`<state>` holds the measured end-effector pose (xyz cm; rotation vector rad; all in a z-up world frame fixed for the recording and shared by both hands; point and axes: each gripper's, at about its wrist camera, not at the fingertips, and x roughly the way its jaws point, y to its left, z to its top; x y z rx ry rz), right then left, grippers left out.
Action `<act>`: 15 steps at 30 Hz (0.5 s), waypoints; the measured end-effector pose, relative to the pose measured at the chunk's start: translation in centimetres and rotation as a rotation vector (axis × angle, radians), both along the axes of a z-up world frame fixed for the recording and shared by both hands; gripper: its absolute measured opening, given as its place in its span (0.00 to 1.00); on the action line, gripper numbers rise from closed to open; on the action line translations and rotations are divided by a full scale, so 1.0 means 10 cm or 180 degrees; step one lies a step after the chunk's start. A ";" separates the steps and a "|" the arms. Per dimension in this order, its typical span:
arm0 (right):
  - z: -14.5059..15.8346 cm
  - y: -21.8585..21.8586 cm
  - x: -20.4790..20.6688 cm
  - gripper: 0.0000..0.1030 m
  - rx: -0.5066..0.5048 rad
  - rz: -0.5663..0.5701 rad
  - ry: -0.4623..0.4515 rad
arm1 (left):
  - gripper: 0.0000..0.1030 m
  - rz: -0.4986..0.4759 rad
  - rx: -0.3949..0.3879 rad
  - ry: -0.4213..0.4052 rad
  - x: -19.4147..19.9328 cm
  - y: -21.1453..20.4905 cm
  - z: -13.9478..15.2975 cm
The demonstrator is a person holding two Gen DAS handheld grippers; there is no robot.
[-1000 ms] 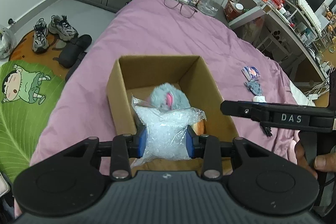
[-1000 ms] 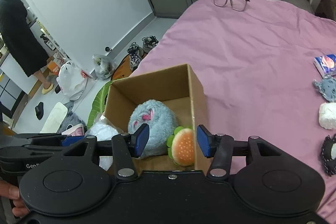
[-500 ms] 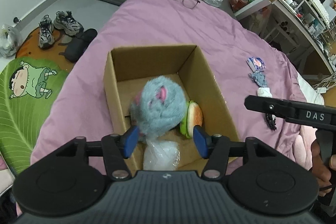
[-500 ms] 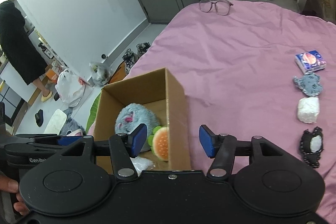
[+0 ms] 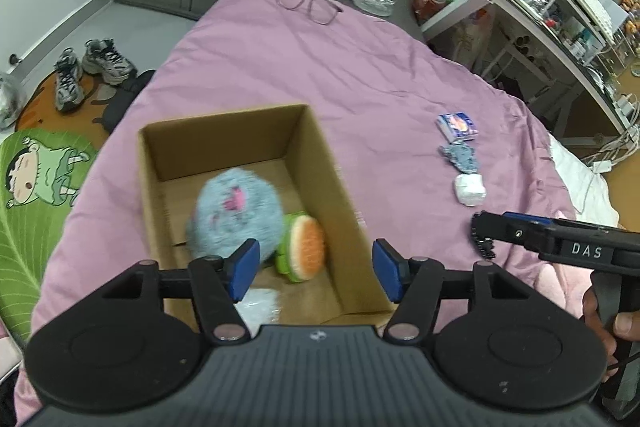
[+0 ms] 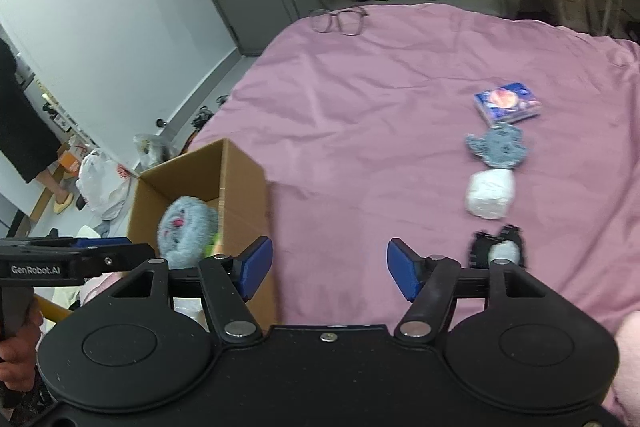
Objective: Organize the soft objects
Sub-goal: 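Open both tools to drop the burger plush and bag into the box, then move the right tool down onto the black heart-shaped plush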
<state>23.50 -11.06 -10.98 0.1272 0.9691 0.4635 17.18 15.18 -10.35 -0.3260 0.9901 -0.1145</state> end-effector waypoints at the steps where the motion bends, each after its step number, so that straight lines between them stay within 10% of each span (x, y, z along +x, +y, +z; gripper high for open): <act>1: 0.00 -0.06 0.00 0.63 -0.0004 -0.0019 -0.0003 | 0.61 -0.0019 0.0001 -0.0005 0.02 -0.05 0.01; 15: -0.04 -0.78 0.08 0.63 -0.0067 -0.0293 0.0021 | 0.63 -0.0316 0.0010 -0.0072 0.28 -0.75 0.12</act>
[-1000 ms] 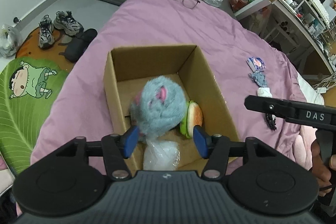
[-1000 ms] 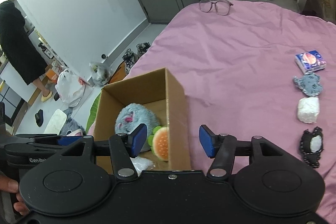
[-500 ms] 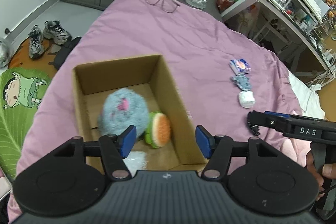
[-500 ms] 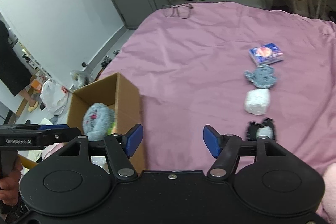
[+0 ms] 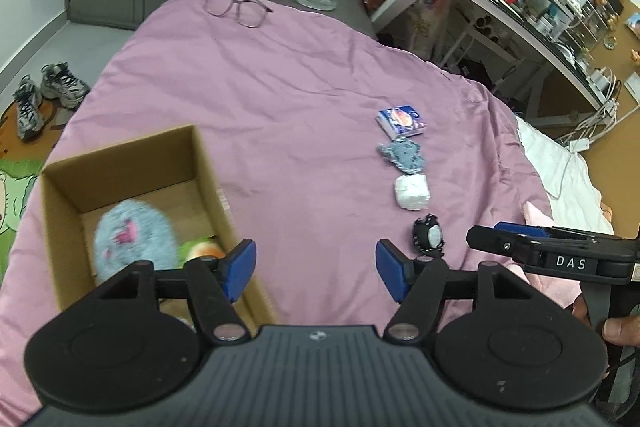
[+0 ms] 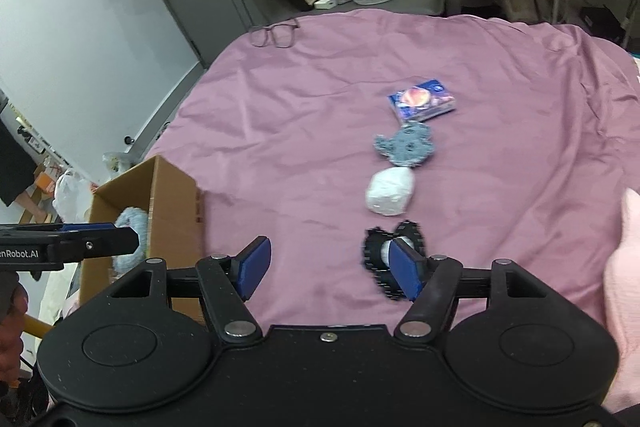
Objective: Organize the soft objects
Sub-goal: 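Move the right tool down onto the black heart-shaped plush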
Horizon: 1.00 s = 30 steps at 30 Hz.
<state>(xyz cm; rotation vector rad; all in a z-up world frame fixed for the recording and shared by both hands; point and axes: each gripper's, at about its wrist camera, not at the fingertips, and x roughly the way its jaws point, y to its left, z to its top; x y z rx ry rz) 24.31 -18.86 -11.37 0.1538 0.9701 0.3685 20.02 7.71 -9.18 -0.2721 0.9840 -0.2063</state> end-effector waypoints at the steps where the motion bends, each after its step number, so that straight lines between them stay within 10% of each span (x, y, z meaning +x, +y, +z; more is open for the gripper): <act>1: -0.02 -0.04 0.01 0.63 0.0000 -0.0013 0.0019 | 0.63 -0.0013 0.0007 0.0005 0.03 -0.05 0.00; 30: -0.93 -0.41 0.56 0.52 0.0112 -0.0017 0.0654 | 0.63 -0.0337 0.0162 0.0416 0.94 -0.77 -0.55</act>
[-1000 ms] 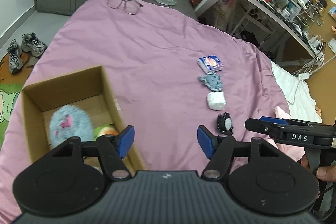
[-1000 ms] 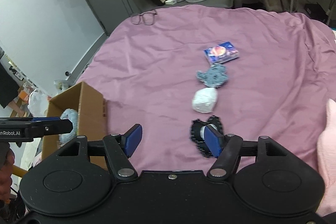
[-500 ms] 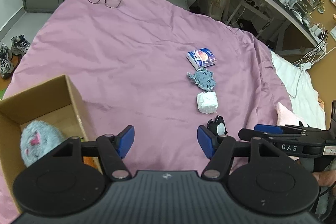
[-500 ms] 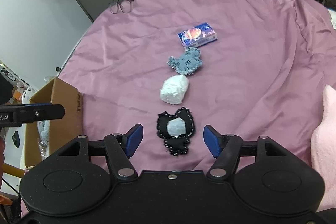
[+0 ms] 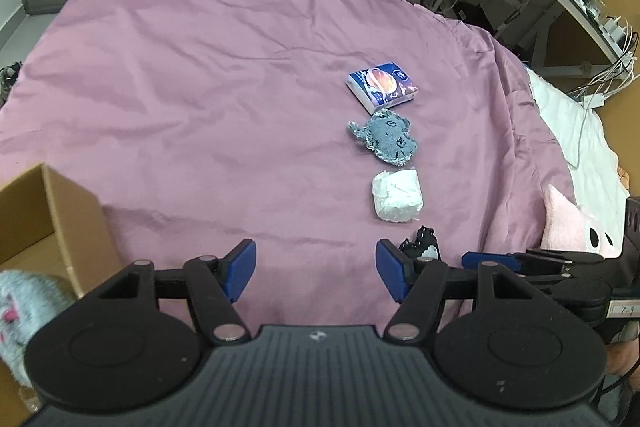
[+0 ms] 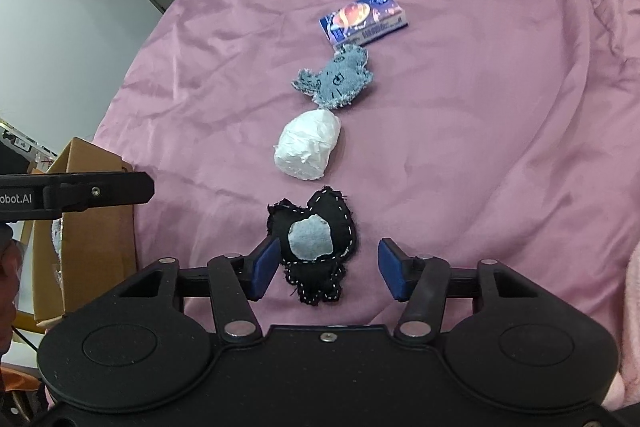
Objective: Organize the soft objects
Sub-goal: 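Move the right tool down onto the black heart-shaped plush, then close the right tool on the black heart plush while the left tool grasps the white tissue bundle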
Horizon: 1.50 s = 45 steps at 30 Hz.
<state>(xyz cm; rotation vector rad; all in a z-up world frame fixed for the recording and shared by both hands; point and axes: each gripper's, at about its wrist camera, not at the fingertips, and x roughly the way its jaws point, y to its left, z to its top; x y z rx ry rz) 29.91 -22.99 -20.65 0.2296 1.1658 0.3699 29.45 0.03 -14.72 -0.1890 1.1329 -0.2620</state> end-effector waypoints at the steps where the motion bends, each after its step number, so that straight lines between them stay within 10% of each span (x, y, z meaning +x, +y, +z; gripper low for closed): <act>1: -0.03 0.01 0.02 0.52 0.0004 0.0004 0.0013 | 0.63 0.0001 -0.0004 0.0014 0.03 -0.01 -0.03; 18: -0.16 0.03 0.19 0.26 0.0114 0.0181 0.0028 | 0.63 -0.0122 -0.0008 0.0154 0.45 -0.28 -0.31; 30: -0.11 -0.37 0.27 0.27 -0.0078 -0.0086 0.0006 | 0.63 -0.0459 -0.0081 0.0186 0.65 -0.69 -0.43; 38: -0.13 -0.41 0.29 0.51 -0.0059 -0.0041 0.0031 | 0.62 -0.0611 -0.0033 0.0245 0.76 -0.89 -0.56; 45: -0.14 -0.45 0.28 0.52 0.0014 -0.0022 0.0080 | 0.50 -0.0583 -0.0068 0.0259 0.75 -0.87 -0.64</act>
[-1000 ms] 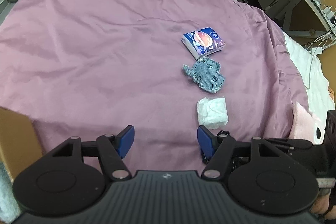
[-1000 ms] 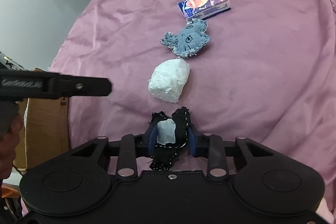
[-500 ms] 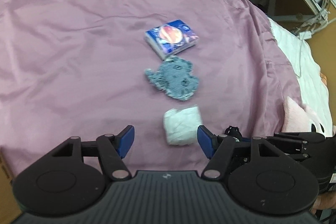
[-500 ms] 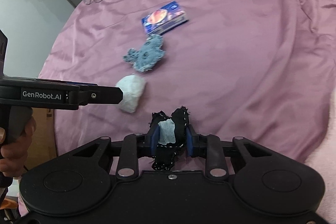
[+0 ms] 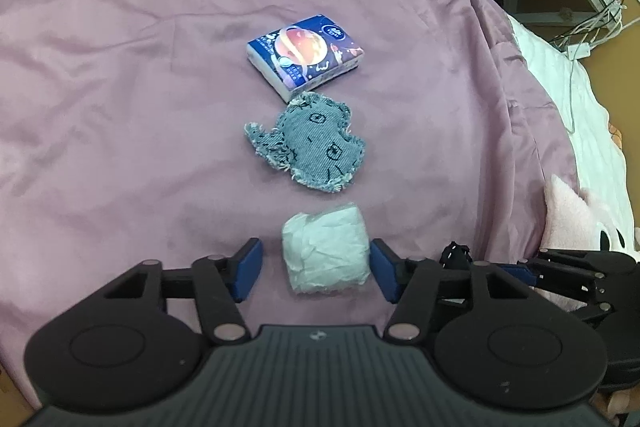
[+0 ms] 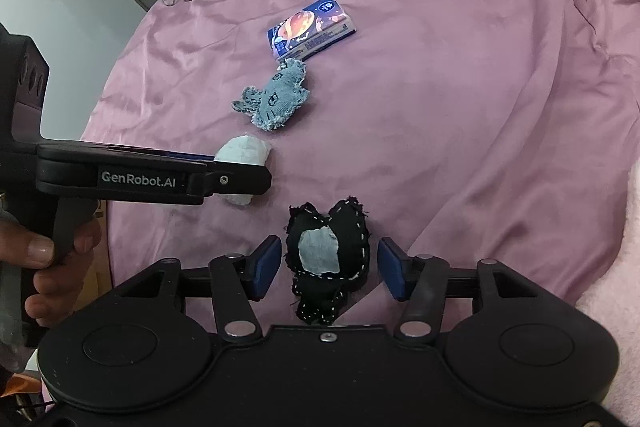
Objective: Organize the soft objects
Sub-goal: 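Close the right tool on the black heart plush while the left tool grasps the white tissue bundle, then carry the black heart plush and white tissue bundle over the box with both tools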
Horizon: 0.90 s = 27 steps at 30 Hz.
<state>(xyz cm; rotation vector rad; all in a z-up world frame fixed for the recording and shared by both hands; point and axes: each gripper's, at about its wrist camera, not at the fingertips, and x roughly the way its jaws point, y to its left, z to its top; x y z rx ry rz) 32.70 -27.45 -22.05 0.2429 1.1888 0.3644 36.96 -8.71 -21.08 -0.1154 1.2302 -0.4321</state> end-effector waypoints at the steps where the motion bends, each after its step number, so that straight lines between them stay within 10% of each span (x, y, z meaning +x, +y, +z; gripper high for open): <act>1: -0.01 -0.01 0.00 0.52 0.0002 0.0004 0.0005 | 0.44 -0.0023 0.0014 -0.0009 -0.01 -0.01 -0.01; 27: 0.47 0.52 -0.25 0.34 -0.0339 0.0260 -0.0410 | 0.43 0.0131 -0.0120 -0.0373 -0.52 0.38 0.61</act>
